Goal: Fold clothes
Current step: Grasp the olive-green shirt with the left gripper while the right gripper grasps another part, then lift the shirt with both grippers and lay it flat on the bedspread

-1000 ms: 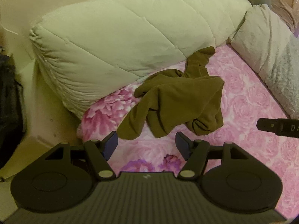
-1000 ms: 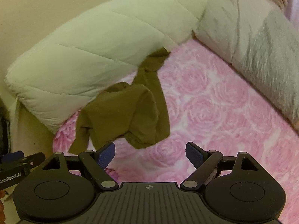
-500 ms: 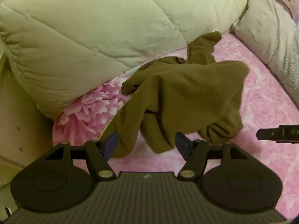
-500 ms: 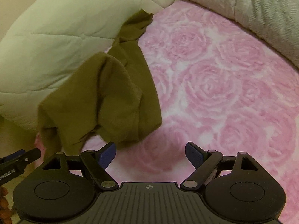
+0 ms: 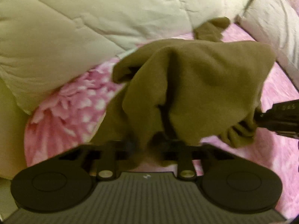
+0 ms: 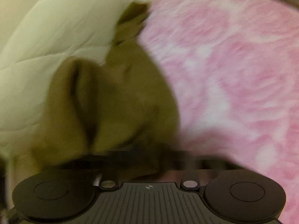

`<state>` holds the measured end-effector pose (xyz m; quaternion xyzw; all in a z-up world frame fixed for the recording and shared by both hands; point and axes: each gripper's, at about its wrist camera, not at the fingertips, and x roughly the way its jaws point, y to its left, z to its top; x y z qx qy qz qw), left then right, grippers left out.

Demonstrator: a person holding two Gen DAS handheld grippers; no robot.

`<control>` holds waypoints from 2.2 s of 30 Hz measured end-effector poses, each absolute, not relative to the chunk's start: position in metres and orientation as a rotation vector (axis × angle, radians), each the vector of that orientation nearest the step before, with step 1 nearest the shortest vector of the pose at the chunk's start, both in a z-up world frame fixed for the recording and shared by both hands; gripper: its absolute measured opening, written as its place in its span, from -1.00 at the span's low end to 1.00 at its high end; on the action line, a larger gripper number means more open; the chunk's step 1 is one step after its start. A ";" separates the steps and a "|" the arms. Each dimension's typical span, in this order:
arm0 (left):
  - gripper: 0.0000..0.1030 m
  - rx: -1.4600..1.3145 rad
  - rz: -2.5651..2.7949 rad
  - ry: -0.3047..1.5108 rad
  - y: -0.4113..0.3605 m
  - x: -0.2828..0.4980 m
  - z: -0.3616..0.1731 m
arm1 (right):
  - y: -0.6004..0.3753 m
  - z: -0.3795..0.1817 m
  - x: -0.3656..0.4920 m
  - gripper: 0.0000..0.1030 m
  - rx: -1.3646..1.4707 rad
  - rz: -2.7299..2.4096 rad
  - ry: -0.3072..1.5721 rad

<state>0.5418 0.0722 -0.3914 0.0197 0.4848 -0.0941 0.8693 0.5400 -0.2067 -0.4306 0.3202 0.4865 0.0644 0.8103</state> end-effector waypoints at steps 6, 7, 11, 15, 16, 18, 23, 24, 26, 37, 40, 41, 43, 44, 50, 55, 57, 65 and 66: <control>-0.95 0.030 -0.243 0.964 0.074 0.508 -0.349 | -0.238 -0.389 0.489 -0.92 0.779 0.157 0.909; -0.95 0.026 -0.250 0.952 0.075 0.499 -0.339 | -0.246 -0.378 0.474 -0.92 0.790 0.148 0.878; -0.96 0.003 -0.277 0.897 0.079 0.461 -0.288 | -0.279 -0.318 0.413 -0.92 0.863 0.108 0.748; -0.96 -0.021 -0.330 0.811 0.075 0.420 -0.226 | -0.323 -0.255 0.338 -0.92 0.922 0.043 0.581; -0.96 -0.021 -0.352 0.790 0.071 0.410 -0.210 | -0.335 -0.236 0.317 -0.92 0.932 0.024 0.530; -0.97 -0.007 -0.409 0.753 0.058 0.387 -0.183 | -0.357 -0.199 0.273 -0.92 0.943 -0.015 0.436; -0.97 0.012 -0.588 0.674 0.010 0.319 -0.122 | -0.406 -0.108 0.137 -0.92 0.944 -0.110 0.187; -0.97 0.005 -0.627 0.662 -0.001 0.302 -0.112 | -0.414 -0.092 0.107 -0.92 0.933 -0.129 0.139; -0.97 0.002 -0.709 0.630 -0.025 0.266 -0.092 | -0.428 -0.059 0.047 -0.92 0.905 -0.169 0.057; -0.95 -0.044 -1.146 0.506 -0.165 0.064 -0.006 | -0.481 0.084 -0.216 -0.91 0.747 -0.348 -0.168; -0.92 0.020 -1.080 0.644 -0.200 0.037 -0.016 | -0.502 0.101 -0.251 -0.65 0.724 -0.470 0.031; -0.91 0.054 -1.059 0.683 -0.209 0.028 -0.022 | -0.506 0.098 -0.257 0.14 0.718 -0.549 0.113; -0.88 0.119 -1.045 0.705 -0.216 0.011 -0.031 | -0.505 0.087 -0.279 0.75 0.700 -0.701 0.236; -0.82 0.156 -1.053 0.720 -0.219 0.002 -0.037 | -0.502 0.079 -0.293 0.75 0.696 -0.721 0.273; -0.77 0.353 -1.114 0.870 -0.231 -0.029 -0.088 | -0.448 -0.017 -0.373 0.75 0.908 -0.897 0.537; -0.68 0.497 -1.206 0.972 -0.226 -0.061 -0.118 | -0.377 -0.098 -0.438 0.75 1.042 -1.009 0.791; -0.66 0.547 -1.264 0.993 -0.222 -0.073 -0.122 | -0.349 -0.108 -0.449 0.75 1.073 -1.039 0.830; -0.41 0.716 -1.414 0.939 -0.202 -0.083 -0.120 | -0.301 -0.127 -0.378 0.75 1.033 -1.079 0.844; -0.41 0.730 -1.417 0.935 -0.198 -0.080 -0.121 | -0.295 -0.132 -0.367 0.75 1.022 -1.081 0.848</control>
